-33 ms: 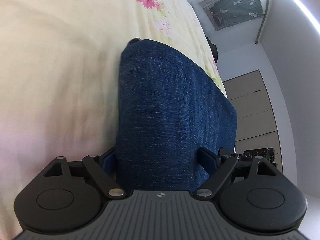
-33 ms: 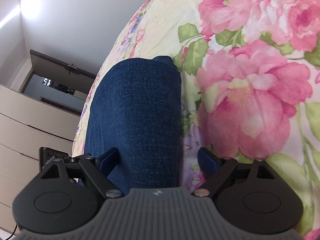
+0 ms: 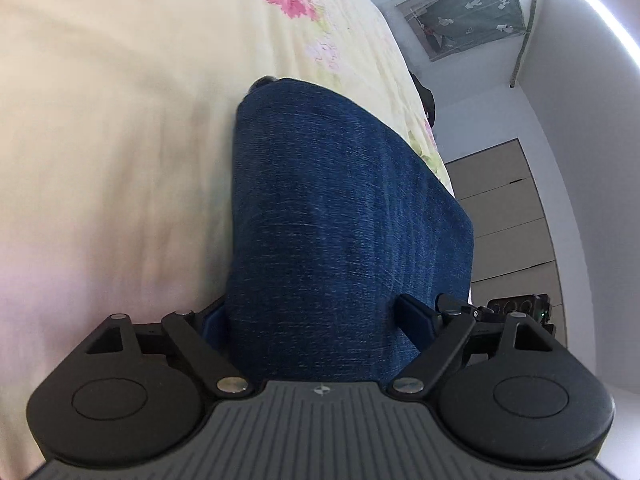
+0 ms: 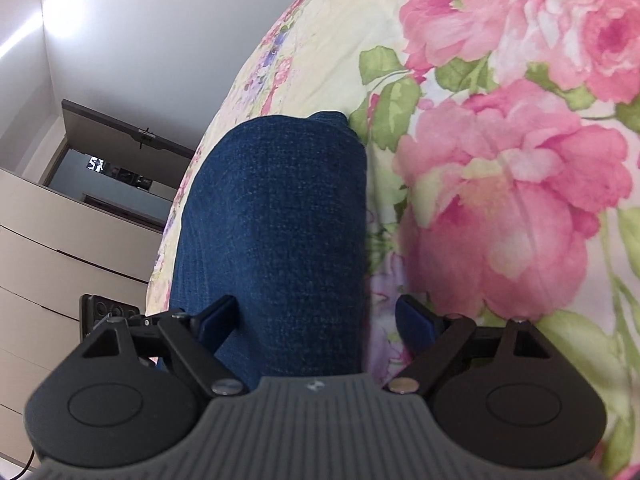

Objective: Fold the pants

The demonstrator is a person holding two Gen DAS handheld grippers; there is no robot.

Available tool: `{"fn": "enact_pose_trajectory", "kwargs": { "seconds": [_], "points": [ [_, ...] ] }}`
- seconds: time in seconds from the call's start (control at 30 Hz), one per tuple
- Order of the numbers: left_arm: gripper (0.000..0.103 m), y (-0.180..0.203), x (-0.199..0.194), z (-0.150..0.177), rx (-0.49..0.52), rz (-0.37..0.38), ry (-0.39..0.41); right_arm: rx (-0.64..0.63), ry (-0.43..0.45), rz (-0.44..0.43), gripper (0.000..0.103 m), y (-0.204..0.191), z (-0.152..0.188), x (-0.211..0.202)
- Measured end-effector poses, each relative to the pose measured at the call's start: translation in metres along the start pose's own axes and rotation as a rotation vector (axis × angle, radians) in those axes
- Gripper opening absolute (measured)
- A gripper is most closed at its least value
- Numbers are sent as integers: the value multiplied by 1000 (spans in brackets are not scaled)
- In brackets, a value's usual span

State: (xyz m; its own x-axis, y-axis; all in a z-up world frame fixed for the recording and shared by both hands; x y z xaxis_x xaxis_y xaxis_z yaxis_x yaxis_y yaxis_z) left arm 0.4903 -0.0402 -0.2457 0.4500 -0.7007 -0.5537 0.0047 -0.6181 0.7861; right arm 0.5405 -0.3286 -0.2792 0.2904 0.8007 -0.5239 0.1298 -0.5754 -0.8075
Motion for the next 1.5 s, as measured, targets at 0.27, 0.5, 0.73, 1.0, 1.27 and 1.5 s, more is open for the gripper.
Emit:
{"fn": "enact_pose_trajectory", "kwargs": {
  "seconds": [0.27, 0.5, 0.73, 1.0, 1.27, 1.5],
  "points": [
    [59, 21, -20, 6, 73, -40, 48, -57, 18, -12, 41, -25, 2, 4],
    [47, 53, -82, 19, 114, 20, 91, -109, 40, -68, 24, -89, 14, -27],
    [47, 43, -172, 68, 95, 9, 115, -93, 1, -168, 23, -164, 65, -36],
    [62, -69, -192, 139, -29, -197, 68, -148, -214, 28, 39, -166, 178, 55],
    [65, -82, -214, 142, -68, -123, 158, -99, -41, 90, 26, -159, 185, 16],
    [61, -83, -233, 150, -54, -120, 224, -77, -49, -43, 6, -191, 172, 19]
  ]
}}
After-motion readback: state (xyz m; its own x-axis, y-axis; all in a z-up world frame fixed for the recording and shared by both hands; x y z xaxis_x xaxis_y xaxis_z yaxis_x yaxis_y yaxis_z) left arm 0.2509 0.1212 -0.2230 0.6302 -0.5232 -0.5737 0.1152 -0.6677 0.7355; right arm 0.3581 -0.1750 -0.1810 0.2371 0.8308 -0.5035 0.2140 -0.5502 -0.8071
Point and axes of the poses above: each gripper's, at about its wrist camera, not at the fingertips, and x roughly the way its jaws point, y to its right, z to its underside, the point moved 8 cm from there along x, roughly the way its jaws point, and after that the axes turned 2 degrees about z, right-handed, at the moved point
